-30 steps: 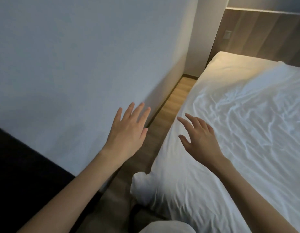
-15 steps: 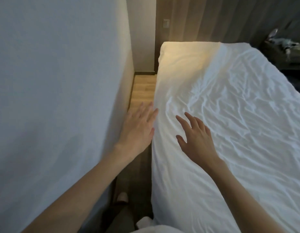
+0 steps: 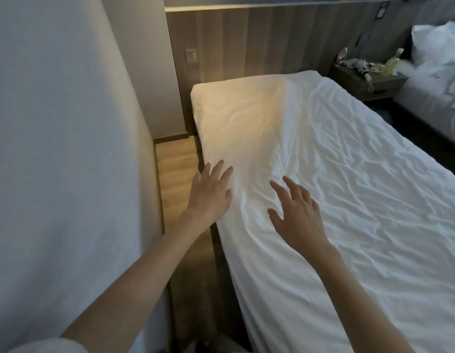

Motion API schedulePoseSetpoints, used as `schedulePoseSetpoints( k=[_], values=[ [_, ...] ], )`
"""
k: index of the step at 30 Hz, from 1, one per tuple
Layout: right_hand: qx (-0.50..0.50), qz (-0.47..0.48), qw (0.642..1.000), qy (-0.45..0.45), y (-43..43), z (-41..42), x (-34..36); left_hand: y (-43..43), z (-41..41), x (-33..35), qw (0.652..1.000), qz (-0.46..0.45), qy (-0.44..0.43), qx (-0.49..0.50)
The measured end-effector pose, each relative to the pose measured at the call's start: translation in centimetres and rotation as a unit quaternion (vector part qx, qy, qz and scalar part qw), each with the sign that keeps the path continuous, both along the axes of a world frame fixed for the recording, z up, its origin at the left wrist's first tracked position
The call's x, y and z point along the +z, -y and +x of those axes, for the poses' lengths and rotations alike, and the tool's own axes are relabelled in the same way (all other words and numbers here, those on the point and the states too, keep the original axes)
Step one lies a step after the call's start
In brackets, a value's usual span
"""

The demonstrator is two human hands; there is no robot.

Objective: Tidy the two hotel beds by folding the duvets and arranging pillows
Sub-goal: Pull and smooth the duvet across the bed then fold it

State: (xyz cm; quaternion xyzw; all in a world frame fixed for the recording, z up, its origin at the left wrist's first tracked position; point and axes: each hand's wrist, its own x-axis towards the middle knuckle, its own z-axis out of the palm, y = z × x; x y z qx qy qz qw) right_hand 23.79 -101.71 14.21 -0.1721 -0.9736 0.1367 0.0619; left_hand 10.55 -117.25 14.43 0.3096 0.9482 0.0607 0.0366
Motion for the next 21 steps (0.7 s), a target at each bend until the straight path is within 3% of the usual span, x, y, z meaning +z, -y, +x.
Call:
schedulePoseSetpoints(
  k=[8,21],
  values=[
    [-0.052,0.005,0.999,-0.012,-4.3,-14.0,-0.4,-4.9,-14.7,-0.6,0.998,0.038,-0.006,-0.046],
    [-0.050,-0.032,0.998,0.021,-12.6,-46.2,-3.3,-10.6,-46.9,-1.8,0.992,-0.056,-0.052,-0.100]
  ],
)
